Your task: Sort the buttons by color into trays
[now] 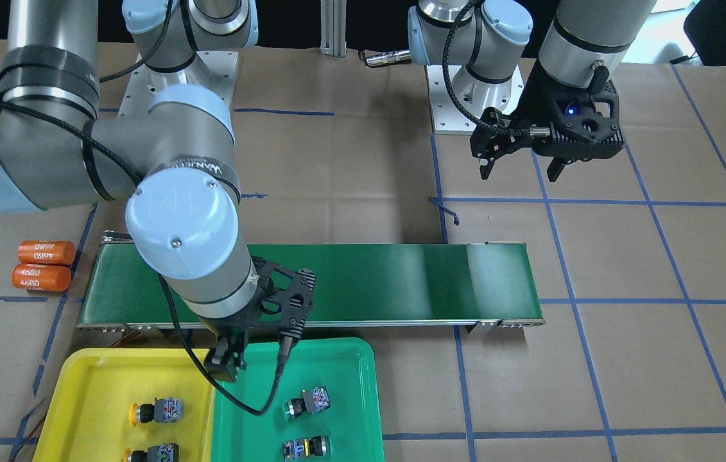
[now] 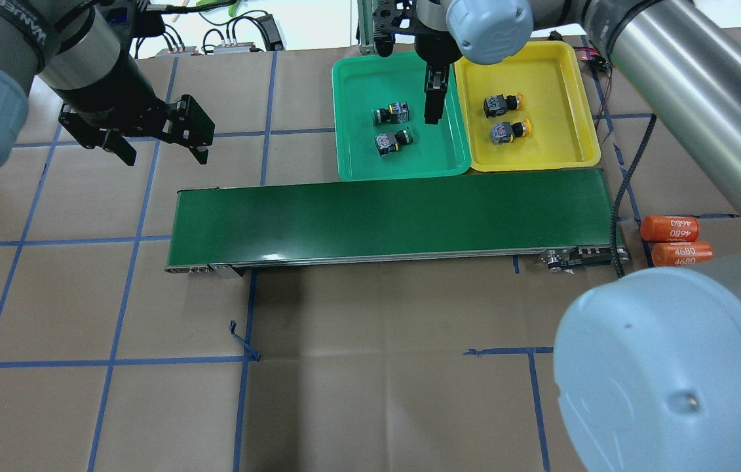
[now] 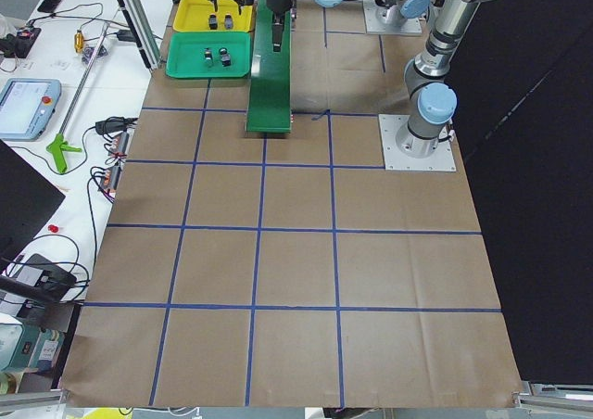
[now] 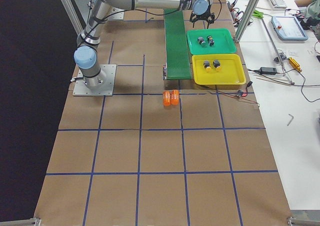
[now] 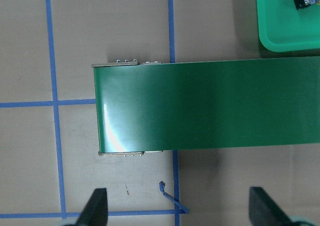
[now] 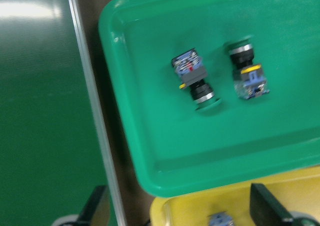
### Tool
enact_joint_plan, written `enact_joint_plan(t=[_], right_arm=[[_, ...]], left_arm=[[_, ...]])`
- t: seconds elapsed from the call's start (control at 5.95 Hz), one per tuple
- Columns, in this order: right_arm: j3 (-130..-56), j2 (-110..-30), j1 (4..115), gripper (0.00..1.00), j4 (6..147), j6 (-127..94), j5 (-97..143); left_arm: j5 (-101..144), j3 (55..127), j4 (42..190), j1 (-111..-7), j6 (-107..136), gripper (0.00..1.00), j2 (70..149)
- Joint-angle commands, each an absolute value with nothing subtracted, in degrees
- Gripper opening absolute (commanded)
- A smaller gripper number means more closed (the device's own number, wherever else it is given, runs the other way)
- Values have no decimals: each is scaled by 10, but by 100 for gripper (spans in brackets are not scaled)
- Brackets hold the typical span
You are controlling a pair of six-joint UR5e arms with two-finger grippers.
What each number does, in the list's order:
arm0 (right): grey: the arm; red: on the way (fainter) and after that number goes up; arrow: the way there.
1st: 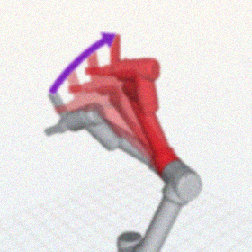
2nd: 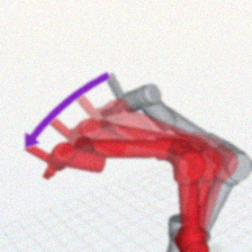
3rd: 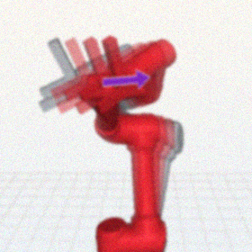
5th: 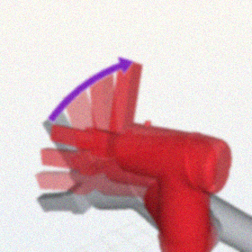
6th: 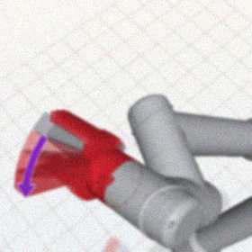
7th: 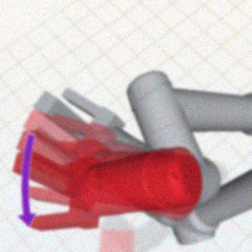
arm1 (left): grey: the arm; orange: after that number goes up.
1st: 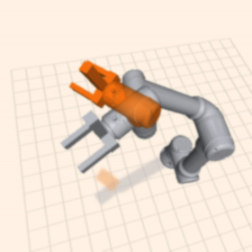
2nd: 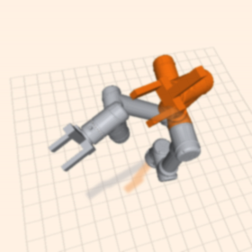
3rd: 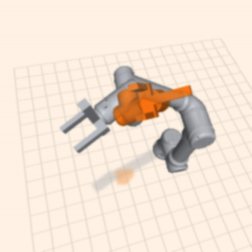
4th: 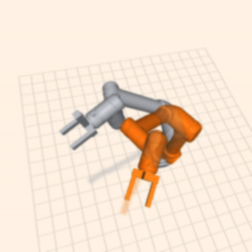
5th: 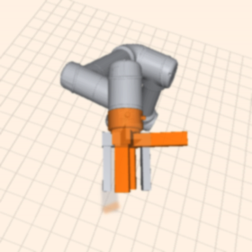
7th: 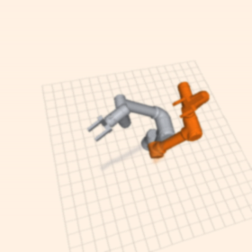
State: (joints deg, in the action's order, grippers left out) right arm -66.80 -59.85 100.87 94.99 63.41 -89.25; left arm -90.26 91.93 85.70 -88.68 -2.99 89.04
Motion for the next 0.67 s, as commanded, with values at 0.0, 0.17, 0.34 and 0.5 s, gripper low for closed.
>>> enact_joint_plan(t=[0.0,0.17,0.34,0.5], right_arm=[[-742,-712,997,100,858,428,-893],[-797,-781,984,100,860,361,-893],[-841,-841,942,100,860,236,-892],[-849,-861,904,100,858,129,-886]], left_arm=[[-903,918,857,-886,-30,99,890],[-903,918,856,-886,-30,99,890],[-903,918,858,-886,-30,99,890],[-903,918,859,-885,-30,99,890]])
